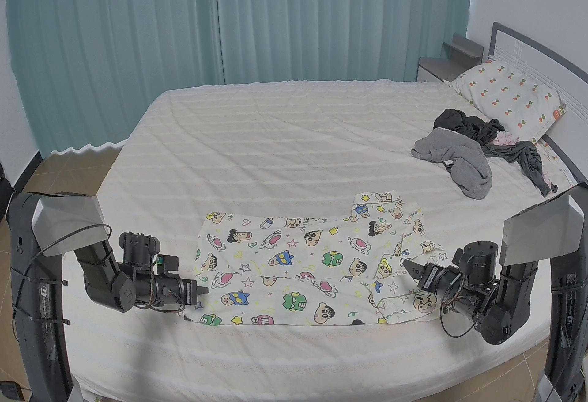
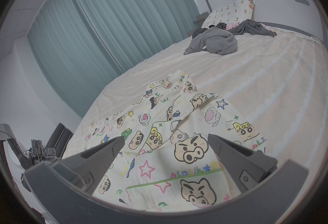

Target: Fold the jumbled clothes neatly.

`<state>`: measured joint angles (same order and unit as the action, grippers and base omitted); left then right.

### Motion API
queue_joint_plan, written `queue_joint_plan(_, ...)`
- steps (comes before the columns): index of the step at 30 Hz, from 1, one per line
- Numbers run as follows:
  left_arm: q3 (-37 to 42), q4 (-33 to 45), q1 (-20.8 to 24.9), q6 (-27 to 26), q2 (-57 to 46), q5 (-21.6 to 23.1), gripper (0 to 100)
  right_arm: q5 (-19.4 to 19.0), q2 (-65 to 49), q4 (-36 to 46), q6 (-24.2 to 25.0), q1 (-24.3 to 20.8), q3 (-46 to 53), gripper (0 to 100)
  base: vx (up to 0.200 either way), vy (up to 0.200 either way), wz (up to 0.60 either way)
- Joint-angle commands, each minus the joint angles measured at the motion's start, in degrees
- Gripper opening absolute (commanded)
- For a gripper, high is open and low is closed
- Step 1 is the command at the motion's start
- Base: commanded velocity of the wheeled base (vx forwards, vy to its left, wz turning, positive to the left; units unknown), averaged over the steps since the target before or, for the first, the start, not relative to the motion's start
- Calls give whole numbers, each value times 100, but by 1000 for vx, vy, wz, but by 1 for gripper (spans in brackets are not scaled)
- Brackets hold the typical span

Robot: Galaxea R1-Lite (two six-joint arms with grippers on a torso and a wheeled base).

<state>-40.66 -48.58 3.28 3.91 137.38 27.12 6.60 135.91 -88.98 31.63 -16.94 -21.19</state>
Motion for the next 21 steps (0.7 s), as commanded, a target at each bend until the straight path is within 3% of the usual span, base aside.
queue_joint_plan(1, 216, -2, 6, -13, -176, -5, 0, 0, 23, -58, 1, 7, 1, 100, 0, 0, 0)
queue_joint_plan(21, 770, 15, -20, -75, -361, -14, 0, 0, 32, -58, 1, -2, 1, 100, 0, 0, 0)
